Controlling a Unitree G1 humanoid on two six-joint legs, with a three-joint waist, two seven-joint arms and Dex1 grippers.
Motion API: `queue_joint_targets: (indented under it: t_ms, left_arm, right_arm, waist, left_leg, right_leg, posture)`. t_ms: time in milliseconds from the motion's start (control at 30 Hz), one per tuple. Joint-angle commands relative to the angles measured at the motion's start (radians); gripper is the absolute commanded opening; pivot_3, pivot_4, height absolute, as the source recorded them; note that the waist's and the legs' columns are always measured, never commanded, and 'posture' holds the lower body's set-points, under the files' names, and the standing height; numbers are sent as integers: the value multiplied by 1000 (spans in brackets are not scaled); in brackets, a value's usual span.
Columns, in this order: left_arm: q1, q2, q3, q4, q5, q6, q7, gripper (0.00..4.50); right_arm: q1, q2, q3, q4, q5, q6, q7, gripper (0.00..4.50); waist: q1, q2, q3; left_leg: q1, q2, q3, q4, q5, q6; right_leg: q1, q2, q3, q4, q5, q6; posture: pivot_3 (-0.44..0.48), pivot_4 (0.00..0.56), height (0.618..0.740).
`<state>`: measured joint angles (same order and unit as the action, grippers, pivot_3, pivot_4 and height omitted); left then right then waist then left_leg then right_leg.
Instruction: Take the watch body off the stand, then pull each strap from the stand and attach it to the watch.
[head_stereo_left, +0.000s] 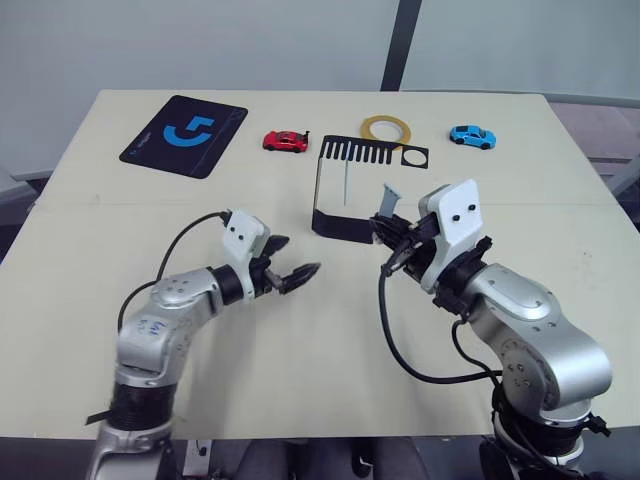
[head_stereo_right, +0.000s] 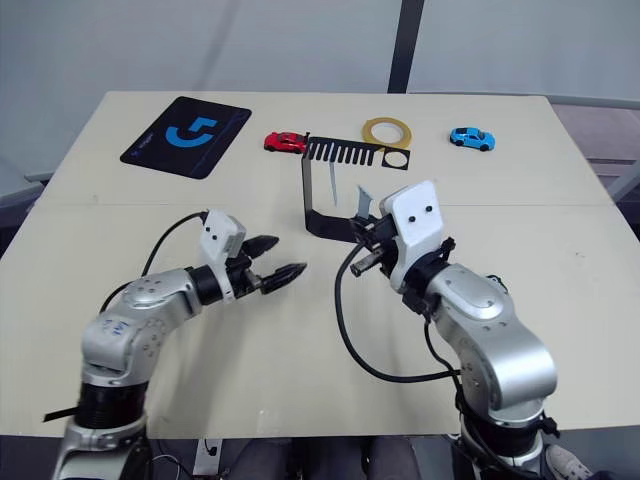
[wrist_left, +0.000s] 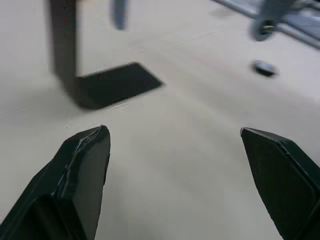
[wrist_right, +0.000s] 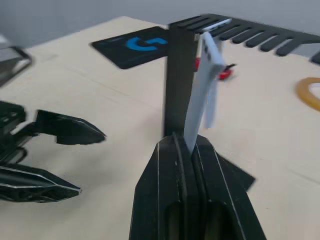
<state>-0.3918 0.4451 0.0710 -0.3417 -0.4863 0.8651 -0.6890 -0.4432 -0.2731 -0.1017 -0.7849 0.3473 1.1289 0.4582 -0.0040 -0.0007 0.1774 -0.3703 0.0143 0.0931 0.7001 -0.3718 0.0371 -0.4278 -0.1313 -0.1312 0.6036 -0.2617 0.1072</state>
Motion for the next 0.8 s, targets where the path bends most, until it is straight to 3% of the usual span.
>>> queue_joint_targets:
  t_ms: [33, 233, 400, 500, 533, 800]
  left_arm:
    - [-103, 81, 140, 76, -237, 97, -190, 4417]
    - [-223, 58, 103, 138, -337, 124, -278, 4417]
    - [-264, -30, 68, 150, -371, 127, -235, 4417]
    - [-274, -66, 64, 156, -390, 119, -225, 3750]
    - [-281, -74, 64, 160, -395, 123, -217, 3274]
    - [-297, -99, 33, 156, -397, 124, -192, 3274]
  right_arm:
    - [-24, -42, -138, 55, 236, 13, 186, 0]
    - [-49, -105, -167, 161, 410, 0, 341, 0]
    - [-73, -101, -117, 230, 446, -43, 372, 0]
    - [-82, -100, -94, 252, 460, -58, 378, 0]
    - [-83, -105, -86, 257, 464, -63, 382, 0]
    - [-77, -129, -36, 277, 475, -104, 384, 0]
  waist:
    - [0, 0, 0]
    - [4, 0, 0]
    - [2, 0, 0]
    - [2, 0, 0]
    - [2, 0, 0]
    - [3, 0, 0]
  left_leg:
    - [0, 0, 0, 0, 0, 0]
    - [1, -1, 0, 0, 0, 0]
    - [1, -2, 0, 0, 0, 0]
    - [1, -3, 0, 0, 0, 0]
    - [1, -3, 0, 0, 0, -1]
    - [1, -2, 0, 0, 1, -1]
  right_leg:
    - [0, 0, 0, 0, 0, 0]
    - [0, 0, 0, 1, 0, -1]
    - [1, 0, 0, 1, 0, 0]
    - [1, 1, 0, 1, 0, 0]
    - [1, 1, 1, 1, 0, 0]
    - [0, 1, 1, 1, 0, 0]
  posture:
    - [0, 150, 732]
    - [0, 150, 732]
    - [0, 150, 732]
    - [0, 150, 732]
    - [0, 150, 732]
    - [0, 150, 732]
